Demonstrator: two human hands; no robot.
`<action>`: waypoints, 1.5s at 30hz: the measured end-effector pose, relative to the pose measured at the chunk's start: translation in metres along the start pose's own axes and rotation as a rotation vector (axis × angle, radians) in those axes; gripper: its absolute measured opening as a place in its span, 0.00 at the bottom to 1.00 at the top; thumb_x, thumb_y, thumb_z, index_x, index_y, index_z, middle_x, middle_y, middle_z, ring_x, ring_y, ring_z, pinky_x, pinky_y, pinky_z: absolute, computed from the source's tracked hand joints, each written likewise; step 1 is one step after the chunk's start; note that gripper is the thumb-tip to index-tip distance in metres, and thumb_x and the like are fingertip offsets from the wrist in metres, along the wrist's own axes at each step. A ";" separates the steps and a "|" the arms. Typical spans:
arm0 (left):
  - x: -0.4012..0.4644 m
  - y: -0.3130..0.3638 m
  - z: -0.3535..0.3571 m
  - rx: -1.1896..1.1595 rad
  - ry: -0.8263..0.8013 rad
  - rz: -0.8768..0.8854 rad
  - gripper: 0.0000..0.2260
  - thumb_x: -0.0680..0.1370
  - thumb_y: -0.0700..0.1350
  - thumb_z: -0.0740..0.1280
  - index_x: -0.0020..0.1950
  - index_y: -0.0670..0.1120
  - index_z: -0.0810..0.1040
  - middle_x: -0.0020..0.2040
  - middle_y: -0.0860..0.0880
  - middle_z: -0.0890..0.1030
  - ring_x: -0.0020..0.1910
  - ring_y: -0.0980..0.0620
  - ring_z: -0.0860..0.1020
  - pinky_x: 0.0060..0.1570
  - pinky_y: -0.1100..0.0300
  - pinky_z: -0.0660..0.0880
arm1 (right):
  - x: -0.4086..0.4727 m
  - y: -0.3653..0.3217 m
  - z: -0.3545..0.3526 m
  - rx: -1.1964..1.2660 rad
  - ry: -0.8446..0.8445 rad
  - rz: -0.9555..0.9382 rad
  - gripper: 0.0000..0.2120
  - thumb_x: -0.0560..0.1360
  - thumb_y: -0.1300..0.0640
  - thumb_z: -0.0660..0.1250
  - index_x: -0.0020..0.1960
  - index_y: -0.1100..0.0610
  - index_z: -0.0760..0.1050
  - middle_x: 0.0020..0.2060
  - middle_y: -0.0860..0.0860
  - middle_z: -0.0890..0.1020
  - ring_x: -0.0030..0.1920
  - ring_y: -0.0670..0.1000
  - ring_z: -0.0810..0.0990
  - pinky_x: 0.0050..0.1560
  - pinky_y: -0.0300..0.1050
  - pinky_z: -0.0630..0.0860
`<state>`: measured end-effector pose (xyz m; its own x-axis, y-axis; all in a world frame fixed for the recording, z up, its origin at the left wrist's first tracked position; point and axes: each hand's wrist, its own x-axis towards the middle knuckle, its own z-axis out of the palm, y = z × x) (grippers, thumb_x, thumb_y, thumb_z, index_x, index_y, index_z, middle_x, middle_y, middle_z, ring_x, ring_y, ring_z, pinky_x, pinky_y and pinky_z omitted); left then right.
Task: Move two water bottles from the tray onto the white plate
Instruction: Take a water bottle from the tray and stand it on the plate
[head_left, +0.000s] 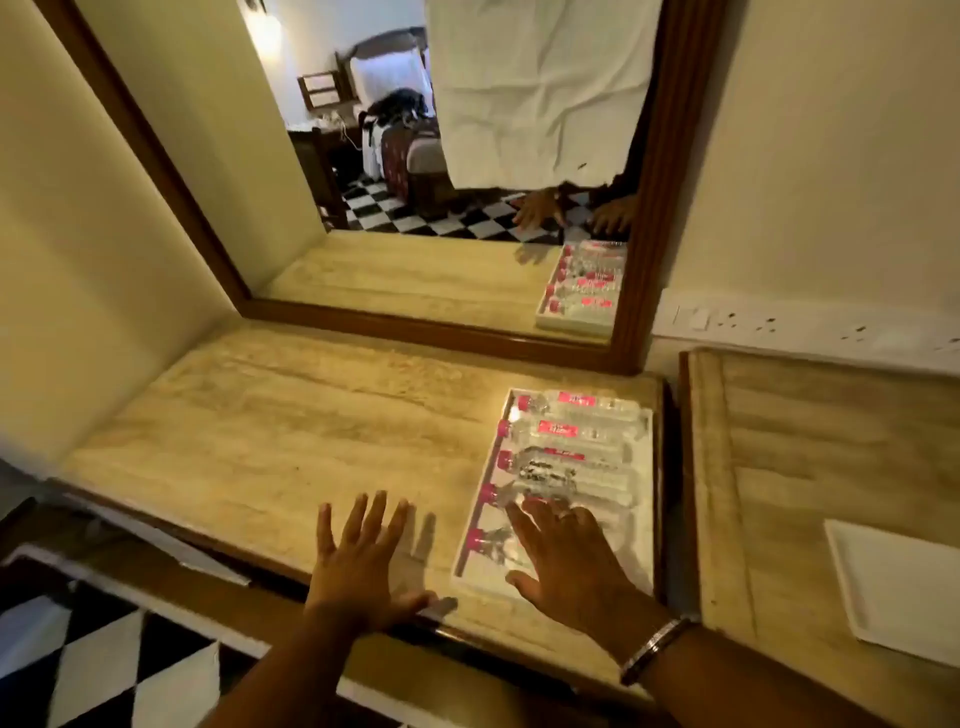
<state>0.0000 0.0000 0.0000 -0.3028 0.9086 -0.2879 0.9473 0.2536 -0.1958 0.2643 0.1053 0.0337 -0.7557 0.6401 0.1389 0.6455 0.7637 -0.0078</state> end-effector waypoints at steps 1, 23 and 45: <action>0.002 -0.004 0.006 -0.007 -0.019 0.044 0.57 0.59 0.87 0.35 0.75 0.53 0.25 0.79 0.45 0.30 0.75 0.42 0.25 0.64 0.31 0.18 | 0.008 -0.013 0.008 -0.033 -0.014 -0.006 0.38 0.63 0.35 0.70 0.67 0.55 0.71 0.55 0.55 0.81 0.50 0.58 0.80 0.49 0.55 0.77; 0.081 0.021 0.071 -0.206 0.079 0.396 0.57 0.63 0.87 0.43 0.80 0.51 0.34 0.81 0.45 0.34 0.78 0.43 0.30 0.69 0.30 0.26 | 0.016 0.003 -0.037 0.594 0.290 0.685 0.26 0.64 0.33 0.70 0.50 0.51 0.69 0.43 0.47 0.78 0.44 0.48 0.79 0.43 0.43 0.77; 0.063 0.062 -0.020 -0.294 0.047 0.331 0.67 0.51 0.91 0.43 0.77 0.51 0.25 0.82 0.44 0.35 0.80 0.36 0.38 0.76 0.31 0.41 | -0.101 0.061 -0.127 1.006 0.486 0.777 0.16 0.70 0.46 0.68 0.54 0.53 0.76 0.47 0.51 0.83 0.46 0.52 0.83 0.42 0.47 0.81</action>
<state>0.0414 0.0791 -0.0112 0.0201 0.9691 -0.2459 0.9840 0.0243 0.1764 0.3940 0.0767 0.1452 0.0131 0.9951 0.0979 0.3659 0.0864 -0.9266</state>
